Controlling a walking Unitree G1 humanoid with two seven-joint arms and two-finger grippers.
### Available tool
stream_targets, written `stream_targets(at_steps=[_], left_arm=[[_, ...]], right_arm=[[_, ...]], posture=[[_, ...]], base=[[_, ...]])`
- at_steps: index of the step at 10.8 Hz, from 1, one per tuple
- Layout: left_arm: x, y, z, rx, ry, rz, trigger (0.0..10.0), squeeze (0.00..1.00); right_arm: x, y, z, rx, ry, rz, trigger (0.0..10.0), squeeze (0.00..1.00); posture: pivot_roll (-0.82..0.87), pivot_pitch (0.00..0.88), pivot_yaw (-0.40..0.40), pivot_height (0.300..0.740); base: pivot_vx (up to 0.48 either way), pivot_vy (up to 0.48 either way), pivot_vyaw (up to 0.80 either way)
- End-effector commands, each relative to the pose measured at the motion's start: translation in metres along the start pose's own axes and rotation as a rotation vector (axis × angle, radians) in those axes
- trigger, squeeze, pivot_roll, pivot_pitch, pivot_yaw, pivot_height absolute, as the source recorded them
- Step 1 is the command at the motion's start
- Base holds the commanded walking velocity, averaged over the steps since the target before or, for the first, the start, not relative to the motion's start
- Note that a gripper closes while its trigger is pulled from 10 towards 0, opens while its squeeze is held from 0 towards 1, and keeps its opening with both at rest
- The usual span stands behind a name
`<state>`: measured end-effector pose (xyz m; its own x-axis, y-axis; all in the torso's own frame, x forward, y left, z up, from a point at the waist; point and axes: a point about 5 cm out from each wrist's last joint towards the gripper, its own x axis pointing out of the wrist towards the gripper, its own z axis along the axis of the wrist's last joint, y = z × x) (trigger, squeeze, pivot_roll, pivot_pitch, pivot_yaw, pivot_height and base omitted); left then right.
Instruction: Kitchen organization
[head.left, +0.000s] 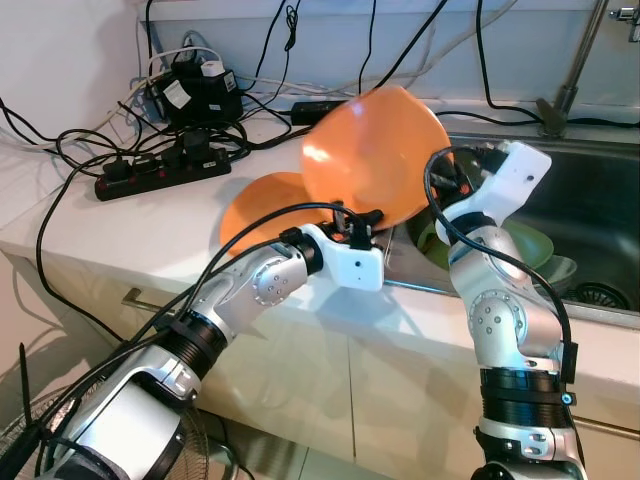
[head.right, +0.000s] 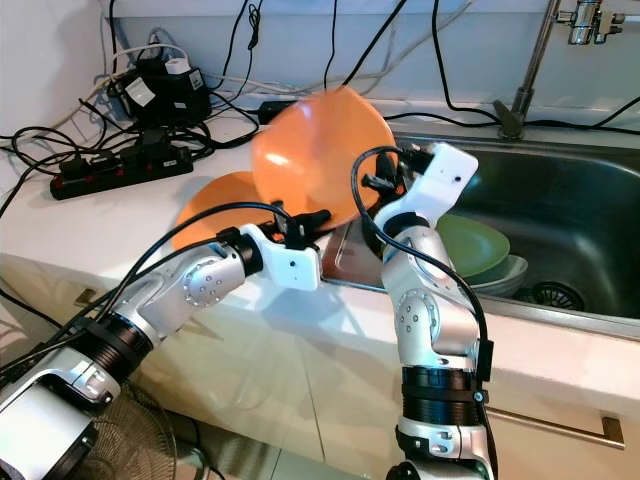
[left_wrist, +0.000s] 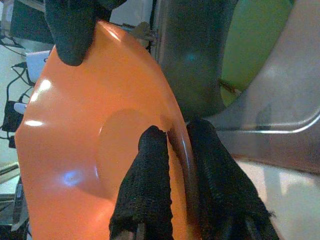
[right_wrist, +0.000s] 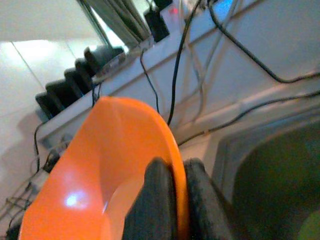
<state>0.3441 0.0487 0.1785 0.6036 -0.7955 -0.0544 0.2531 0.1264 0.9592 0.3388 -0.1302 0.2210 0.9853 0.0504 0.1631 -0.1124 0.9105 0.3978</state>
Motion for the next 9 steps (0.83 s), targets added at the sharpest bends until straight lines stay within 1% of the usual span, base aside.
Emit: stream_targets(at_steps=[1, 4, 6, 7, 9], left_arm=[[-0.003, 0.011, -0.002, -0.002, 0.001, 0.039, 10.0, 1.00], [-0.003, 0.011, -0.001, -0.014, -0.001, 0.038, 10.0, 1.00], [-0.004, 0.011, -0.001, -0.007, 0.001, 0.048, 10.0, 1.00], [-0.004, 0.010, -0.001, 0.001, 0.003, 0.044, 10.0, 0.00], [-0.004, 0.009, -0.001, -0.005, 0.007, 0.051, 10.0, 0.00]], right_arm=[[0.001, 0.000, 0.001, -0.020, 0.003, -0.008, 0.0, 0.00], [0.001, -0.002, 0.003, -0.014, -0.010, -0.024, 0.0, 0.00], [0.003, -0.004, 0.006, -0.002, -0.025, -0.041, 0.0, 0.00], [0.003, -0.005, 0.007, 0.010, -0.032, -0.048, 0.0, 0.00], [0.005, -0.007, 0.011, 0.043, -0.053, -0.068, 0.0, 0.00]], posture=[[0.05, 0.000, 0.122, 0.740], [0.05, 0.000, 0.122, 0.740], [0.05, 0.000, 0.122, 0.740], [0.05, 0.000, 0.122, 0.740], [0.05, 0.000, 0.120, 0.740]], base=[[0.000, 0.000, 0.00], [0.000, 0.000, 0.00], [0.000, 0.000, 0.00], [0.000, 0.000, 0.00], [0.000, 0.000, 0.00]])
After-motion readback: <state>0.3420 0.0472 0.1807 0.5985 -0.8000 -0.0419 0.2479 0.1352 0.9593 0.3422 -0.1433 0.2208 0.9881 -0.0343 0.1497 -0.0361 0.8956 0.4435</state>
